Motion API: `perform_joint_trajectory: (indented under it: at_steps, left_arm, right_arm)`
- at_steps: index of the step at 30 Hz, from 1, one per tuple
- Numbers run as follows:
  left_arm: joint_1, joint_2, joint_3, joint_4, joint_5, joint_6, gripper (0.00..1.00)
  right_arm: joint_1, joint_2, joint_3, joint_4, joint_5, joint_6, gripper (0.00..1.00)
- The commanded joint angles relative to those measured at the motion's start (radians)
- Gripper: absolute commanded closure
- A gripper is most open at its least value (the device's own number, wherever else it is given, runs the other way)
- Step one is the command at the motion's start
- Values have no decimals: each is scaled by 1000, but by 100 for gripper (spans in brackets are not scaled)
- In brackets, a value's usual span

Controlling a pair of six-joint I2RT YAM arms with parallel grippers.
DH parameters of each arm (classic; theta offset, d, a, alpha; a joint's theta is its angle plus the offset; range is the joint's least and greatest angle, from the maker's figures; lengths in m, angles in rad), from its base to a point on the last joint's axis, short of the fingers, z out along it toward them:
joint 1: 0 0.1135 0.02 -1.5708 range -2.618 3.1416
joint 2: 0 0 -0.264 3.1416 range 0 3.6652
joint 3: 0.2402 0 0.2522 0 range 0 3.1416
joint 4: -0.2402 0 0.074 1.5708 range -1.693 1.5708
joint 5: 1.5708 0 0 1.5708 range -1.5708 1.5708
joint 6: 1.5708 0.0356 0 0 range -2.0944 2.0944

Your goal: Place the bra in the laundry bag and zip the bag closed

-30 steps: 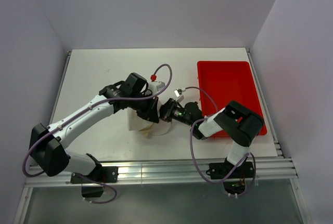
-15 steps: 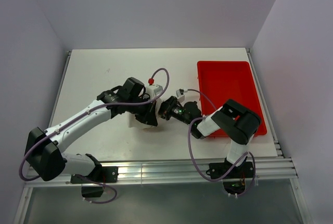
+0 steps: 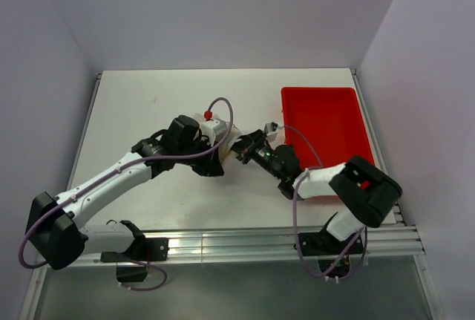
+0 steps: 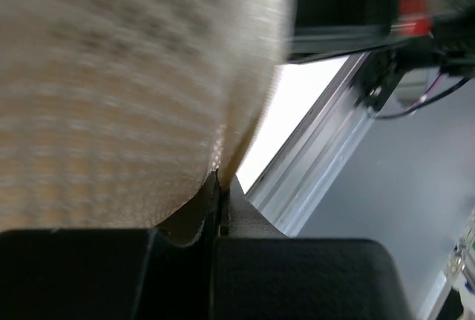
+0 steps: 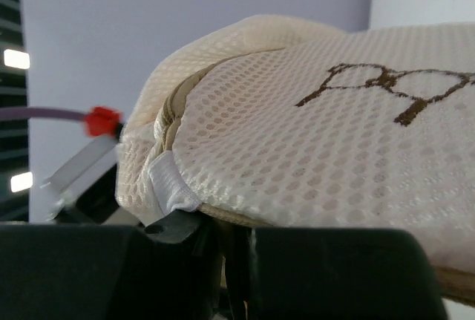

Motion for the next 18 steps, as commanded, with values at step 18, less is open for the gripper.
perform_joint_trajectory:
  at_steps: [18]
  left_arm:
    - [-114,-130,-37,445,501,-386,100]
  right_arm:
    - [339,-354,554,-1044,1136,-769,100]
